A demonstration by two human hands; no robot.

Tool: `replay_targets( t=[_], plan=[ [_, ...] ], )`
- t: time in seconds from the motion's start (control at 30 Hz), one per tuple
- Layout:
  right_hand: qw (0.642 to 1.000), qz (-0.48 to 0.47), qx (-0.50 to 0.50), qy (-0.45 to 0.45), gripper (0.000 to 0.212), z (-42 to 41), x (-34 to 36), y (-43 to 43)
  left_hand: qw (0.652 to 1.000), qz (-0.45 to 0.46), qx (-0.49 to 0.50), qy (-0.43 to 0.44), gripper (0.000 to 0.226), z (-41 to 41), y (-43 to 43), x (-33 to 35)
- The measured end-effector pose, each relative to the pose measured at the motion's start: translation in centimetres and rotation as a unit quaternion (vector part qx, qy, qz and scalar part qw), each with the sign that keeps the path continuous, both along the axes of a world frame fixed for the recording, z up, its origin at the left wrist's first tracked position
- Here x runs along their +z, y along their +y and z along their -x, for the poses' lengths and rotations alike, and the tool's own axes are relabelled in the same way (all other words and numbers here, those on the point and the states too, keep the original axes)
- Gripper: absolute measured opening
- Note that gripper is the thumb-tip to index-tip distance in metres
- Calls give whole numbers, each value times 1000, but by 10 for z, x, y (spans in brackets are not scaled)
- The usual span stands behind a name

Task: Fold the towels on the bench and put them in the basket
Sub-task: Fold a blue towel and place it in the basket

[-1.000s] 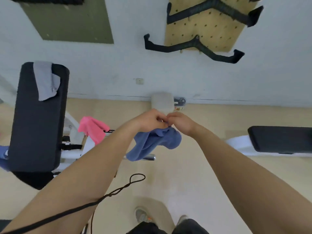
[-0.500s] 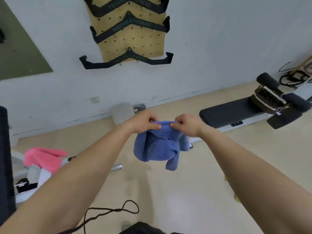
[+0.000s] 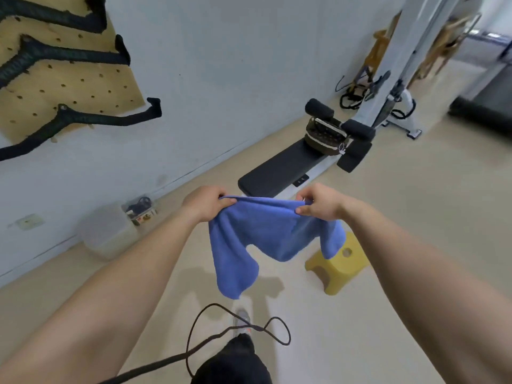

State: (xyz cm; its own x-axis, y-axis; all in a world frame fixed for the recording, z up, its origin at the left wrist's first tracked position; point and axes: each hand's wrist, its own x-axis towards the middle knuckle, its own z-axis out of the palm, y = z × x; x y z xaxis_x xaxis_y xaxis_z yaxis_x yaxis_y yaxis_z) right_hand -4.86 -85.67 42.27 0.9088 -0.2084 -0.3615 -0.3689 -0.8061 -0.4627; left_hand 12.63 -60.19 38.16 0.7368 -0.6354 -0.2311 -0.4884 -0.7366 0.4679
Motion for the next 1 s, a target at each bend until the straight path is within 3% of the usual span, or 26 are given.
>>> replay_targets(
  t=[0.17, 0.3, 0.63, 0.8, 1.0],
  plan=[
    [992, 83, -93, -15, 22, -18, -11, -82, 1000, 4, -25, 15, 43, -39, -95, -12],
    [993, 32, -113, 9, 38, -59, -18, -149, 998, -14, -55, 27, 33, -97, -167, -28],
    [986, -54, -158, 17, 48, -211, -12, -285, 999, -23, -11, 29, 32, -262, -297, -34],
    [971, -107, -212, -5, 27, -282, -15, -334, 998, -51, 38, 10, 34, -321, -339, -34],
    [997, -22, -68, 28, 13, -397, -42, -410, 992, -57, 111, 4, 31, -387, -382, -37]
  ],
)
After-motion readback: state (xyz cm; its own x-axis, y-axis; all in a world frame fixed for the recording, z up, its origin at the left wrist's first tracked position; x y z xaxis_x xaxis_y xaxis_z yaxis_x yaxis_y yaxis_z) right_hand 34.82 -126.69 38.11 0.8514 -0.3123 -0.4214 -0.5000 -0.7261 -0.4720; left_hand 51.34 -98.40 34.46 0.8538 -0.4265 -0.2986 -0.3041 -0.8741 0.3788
